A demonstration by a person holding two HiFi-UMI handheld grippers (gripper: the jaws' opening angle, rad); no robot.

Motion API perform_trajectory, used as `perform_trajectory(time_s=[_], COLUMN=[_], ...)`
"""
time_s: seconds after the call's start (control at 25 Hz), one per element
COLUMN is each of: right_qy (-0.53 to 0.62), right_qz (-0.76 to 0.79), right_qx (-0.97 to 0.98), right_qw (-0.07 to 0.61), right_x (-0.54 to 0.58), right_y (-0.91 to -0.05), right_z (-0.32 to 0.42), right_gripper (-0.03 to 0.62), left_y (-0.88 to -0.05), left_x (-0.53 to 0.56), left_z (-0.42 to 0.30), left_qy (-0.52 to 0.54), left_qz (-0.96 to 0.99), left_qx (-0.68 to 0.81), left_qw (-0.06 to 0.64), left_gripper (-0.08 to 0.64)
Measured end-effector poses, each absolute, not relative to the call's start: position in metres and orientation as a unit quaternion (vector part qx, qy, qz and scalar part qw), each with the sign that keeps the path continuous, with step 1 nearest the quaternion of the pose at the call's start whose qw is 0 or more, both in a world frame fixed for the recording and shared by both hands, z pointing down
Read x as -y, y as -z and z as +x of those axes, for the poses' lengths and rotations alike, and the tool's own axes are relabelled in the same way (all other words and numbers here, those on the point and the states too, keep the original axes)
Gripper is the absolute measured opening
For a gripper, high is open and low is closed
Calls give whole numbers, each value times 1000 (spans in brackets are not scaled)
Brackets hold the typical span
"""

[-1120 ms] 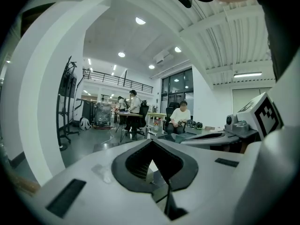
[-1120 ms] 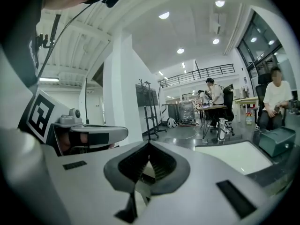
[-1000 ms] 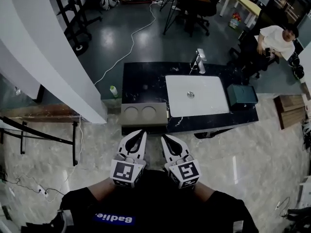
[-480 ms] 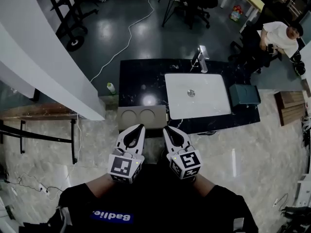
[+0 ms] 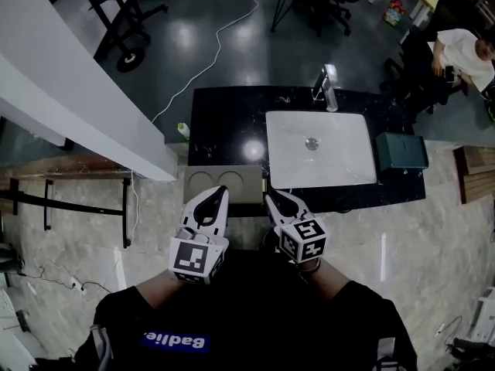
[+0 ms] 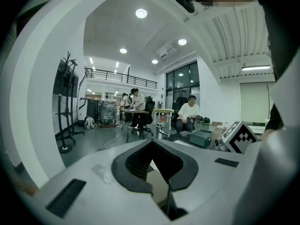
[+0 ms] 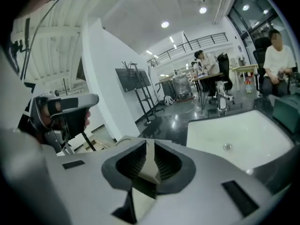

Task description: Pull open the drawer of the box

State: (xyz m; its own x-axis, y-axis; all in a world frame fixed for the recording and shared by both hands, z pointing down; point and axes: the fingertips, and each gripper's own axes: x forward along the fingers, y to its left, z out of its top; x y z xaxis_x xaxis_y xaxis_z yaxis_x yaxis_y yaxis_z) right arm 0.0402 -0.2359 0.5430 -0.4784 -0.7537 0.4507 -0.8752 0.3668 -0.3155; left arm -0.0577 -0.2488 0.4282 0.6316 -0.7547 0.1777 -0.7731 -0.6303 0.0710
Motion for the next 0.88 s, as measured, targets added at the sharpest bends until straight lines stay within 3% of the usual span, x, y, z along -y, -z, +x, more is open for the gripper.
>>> perform_trajectory(time_s=[0.32,0.6,0.88], right_qy=[-485,-587,-613], right_qz=[406,343,317], right_qx=[773,734,723], right_qw=[59,17,42], right_x=[249,271,274], right_y=[-607,-631,-653], right_z=[62,66,62], right_gripper=[64,64,64], left_y=[-431,-435,-437], left_x=[257,260,261], left_z=[-64,-72,-79], left_qy=[-94,-101,-97], left_qz=[878,860,848], left_qx=[463,494,514], left_qw=[74,82,87], left_gripper=[-15,-15,-15])
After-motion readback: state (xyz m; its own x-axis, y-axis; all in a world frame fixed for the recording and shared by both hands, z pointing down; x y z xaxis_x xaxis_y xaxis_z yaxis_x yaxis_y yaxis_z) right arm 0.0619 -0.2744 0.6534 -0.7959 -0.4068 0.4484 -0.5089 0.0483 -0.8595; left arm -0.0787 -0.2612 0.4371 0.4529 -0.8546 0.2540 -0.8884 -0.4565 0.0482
